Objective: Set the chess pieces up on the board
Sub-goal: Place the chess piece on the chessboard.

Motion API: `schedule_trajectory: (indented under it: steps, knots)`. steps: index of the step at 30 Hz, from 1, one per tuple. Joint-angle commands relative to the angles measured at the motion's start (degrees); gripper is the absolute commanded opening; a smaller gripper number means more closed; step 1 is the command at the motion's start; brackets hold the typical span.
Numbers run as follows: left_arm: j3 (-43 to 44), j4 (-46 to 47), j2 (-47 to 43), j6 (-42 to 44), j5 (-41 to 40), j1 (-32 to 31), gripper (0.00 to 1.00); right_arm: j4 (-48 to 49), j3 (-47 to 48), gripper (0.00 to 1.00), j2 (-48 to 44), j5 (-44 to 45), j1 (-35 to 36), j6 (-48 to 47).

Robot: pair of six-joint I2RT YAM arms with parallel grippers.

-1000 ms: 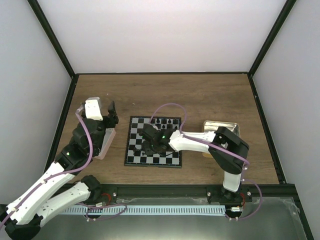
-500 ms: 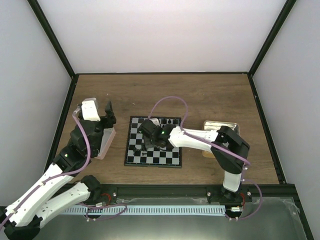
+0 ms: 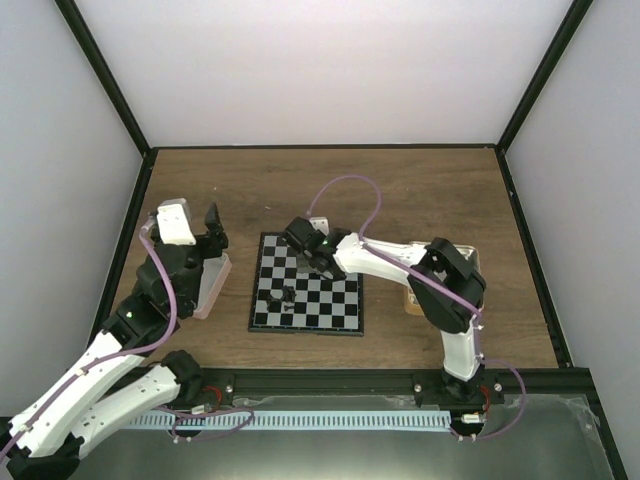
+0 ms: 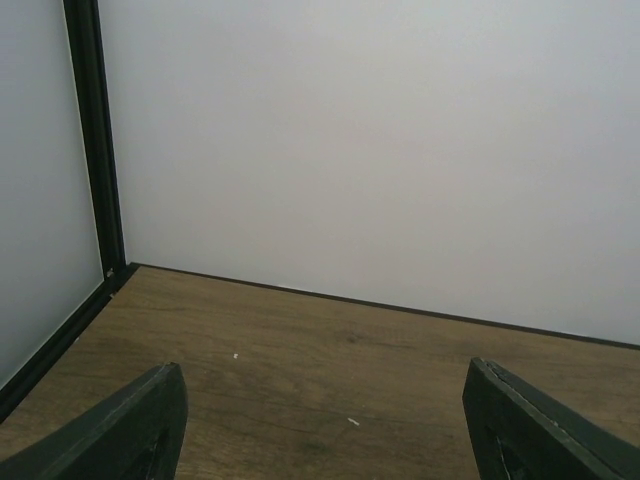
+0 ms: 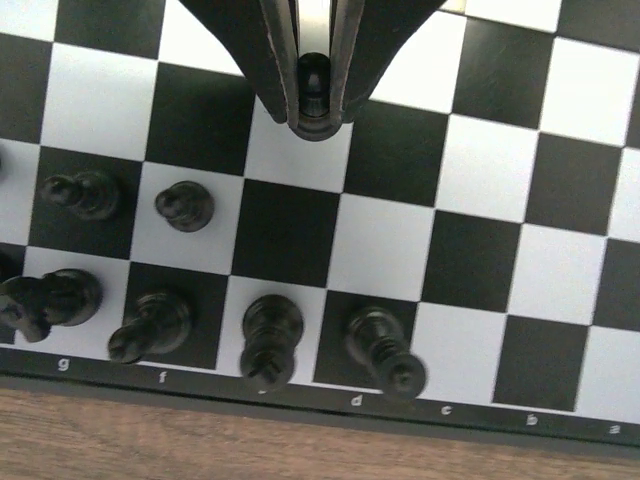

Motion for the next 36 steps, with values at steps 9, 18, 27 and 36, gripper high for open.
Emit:
schedule_trajectory:
  steps: [9, 18, 27, 36]
  knots:
    - [-0.48, 1.01, 0.92, 0.54, -0.11, 0.13, 0.78, 1.12, 3.75, 0.05, 3.79, 0.03, -3.42, -1.64]
    - [-0.43, 0.89, 1.31, 0.5, 0.02, 0.13, 0.79, 1.27, 5.87, 0.05, 6.24, -1.58, -4.37, -2.71]
    - [-0.43, 0.79, 1.65, 0.5, 0.2, 0.12, 0.79, 0.49, 6.74, 0.07, 7.43, -2.21, -4.91, -2.51]
    - [-0.45, 0.71, 1.71, 0.46, 0.32, 0.15, 0.79, 0.13, 6.94, 0.22, 5.46, -1.73, -4.93, -2.25]
